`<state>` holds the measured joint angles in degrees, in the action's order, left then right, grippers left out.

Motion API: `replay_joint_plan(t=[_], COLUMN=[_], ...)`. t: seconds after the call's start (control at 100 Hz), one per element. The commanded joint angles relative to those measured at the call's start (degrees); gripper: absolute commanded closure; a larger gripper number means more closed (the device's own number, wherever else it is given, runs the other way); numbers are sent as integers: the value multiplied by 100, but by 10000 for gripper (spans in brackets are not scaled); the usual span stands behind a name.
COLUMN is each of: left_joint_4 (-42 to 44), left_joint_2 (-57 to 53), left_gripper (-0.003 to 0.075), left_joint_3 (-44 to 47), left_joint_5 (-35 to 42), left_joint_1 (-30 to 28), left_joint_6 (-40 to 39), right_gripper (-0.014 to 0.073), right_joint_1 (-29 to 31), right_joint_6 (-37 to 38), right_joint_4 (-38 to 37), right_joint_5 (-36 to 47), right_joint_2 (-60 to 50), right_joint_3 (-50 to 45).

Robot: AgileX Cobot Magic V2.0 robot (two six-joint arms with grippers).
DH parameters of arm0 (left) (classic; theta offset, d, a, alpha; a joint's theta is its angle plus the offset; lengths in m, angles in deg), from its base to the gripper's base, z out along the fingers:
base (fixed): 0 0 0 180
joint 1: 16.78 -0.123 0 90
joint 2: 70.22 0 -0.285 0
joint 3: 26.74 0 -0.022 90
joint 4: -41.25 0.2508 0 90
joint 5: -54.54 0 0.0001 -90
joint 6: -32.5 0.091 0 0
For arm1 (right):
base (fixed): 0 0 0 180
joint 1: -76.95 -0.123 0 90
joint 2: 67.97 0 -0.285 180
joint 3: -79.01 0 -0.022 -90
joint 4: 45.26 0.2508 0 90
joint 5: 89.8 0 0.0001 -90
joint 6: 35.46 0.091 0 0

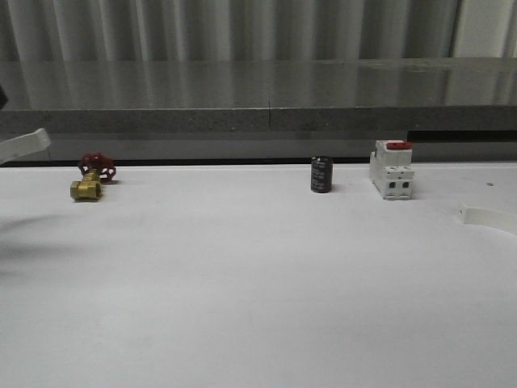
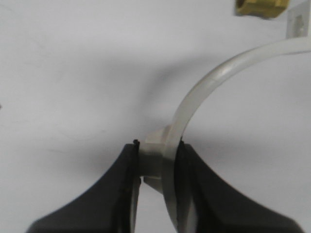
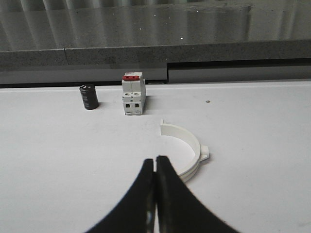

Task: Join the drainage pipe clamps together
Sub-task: 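Close the left gripper on the clamp half's flange and lift it, then set the clamp half down at table center and open the left gripper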

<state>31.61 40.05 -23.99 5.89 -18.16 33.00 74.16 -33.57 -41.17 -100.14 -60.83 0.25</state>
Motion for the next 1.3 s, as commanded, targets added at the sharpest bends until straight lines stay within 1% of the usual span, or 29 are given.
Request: replay_joint_plan(t=[0.0, 0.18, 0.29, 0.38, 0.68, 0.94, 1.11, 1.29], left_joint_4=[-65, -43, -43, -19, 3, 74, 176, 458], left_joint_2=[-324, -312, -301, -253, 207, 732, 1093, 1240], left_gripper=[740, 740, 740, 740, 740, 740, 740, 740], left_joint_3=[-164, -164, -164, -164, -170, -562, -899, -947], left_joint_5=[126, 672, 949, 1109, 1414, 1377, 1096, 1070], left_joint_1=[451, 1519, 1980, 2241, 2794, 3213, 3267, 3267], left_joint_6=[-545, -1096, -1295, -1490, -2140, -2289, -2303, -2679], right_gripper=[663, 663, 663, 663, 663, 663, 663, 663], right_joint_1=[-18, -18, -18, -18, -18, -18, -18, -18], right_joint_6=[-20, -20, -20, -20, -20, -20, -20, -20], right_joint_4=[-3, -3, -3, -3, -3, -3, -3, -3], right_joint_5=[481, 481, 481, 481, 481, 481, 481, 481], right_joint_2=[-113, -113, -113, -113, -113, -113, -113, -113], right_joint_3=[85, 85, 85, 85, 85, 85, 85, 85])
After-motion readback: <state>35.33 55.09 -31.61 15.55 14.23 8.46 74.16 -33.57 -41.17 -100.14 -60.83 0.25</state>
